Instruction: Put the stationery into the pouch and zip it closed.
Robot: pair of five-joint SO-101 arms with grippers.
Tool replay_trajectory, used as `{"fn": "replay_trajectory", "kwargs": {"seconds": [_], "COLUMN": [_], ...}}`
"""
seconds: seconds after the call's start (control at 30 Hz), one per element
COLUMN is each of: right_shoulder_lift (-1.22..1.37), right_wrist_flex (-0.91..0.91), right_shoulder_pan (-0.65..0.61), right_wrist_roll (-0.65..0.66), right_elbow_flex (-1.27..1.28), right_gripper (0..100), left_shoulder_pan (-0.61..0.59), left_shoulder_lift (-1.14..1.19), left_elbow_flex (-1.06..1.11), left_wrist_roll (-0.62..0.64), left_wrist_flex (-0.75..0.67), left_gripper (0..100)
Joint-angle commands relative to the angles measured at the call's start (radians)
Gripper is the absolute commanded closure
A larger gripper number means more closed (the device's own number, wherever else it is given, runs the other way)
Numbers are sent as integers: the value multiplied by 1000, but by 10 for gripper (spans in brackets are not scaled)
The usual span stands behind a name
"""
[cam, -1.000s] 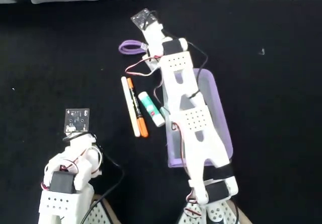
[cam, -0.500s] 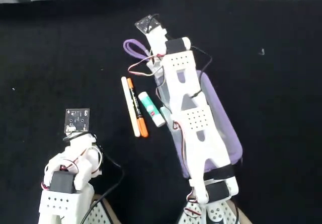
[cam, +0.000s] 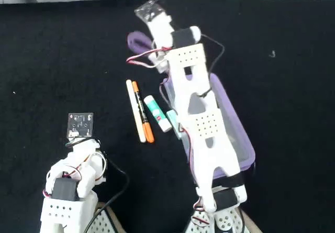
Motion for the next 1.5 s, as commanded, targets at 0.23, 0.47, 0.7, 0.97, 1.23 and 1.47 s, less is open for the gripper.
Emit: {"fn": "replay_trajectory", "kwargs": {"seconds": [0.23, 0.47, 0.7, 0.97, 1.23, 1.47], "right_shoulder_lift": [-77, -42, 137, 219, 214, 1], "right_wrist_flex": [-61, -295, -545, -585, -411, -249], "right_shoulder_pan": [-41, -71, -92, -86, -81, -118], "right_wrist_roll": [0, 0, 0, 6, 6, -2], "right_elbow_flex": [51, 62, 53, 59, -30, -88], "right_gripper": [776, 779, 780, 888, 988, 988], "left_shoulder_pan": [-7, -7, -8, -7, -8, -8], "left_shoulder_lift": [-6, -6, -6, -6, -6, -6], "left_elbow_flex": [21, 21, 21, 21, 21, 21], "left_wrist_roll": [-11, -11, -11, -11, -11, -11], "left_wrist_flex": [3, 3, 3, 3, 3, 3], "left_gripper": [970, 970, 970, 970, 970, 970]}}
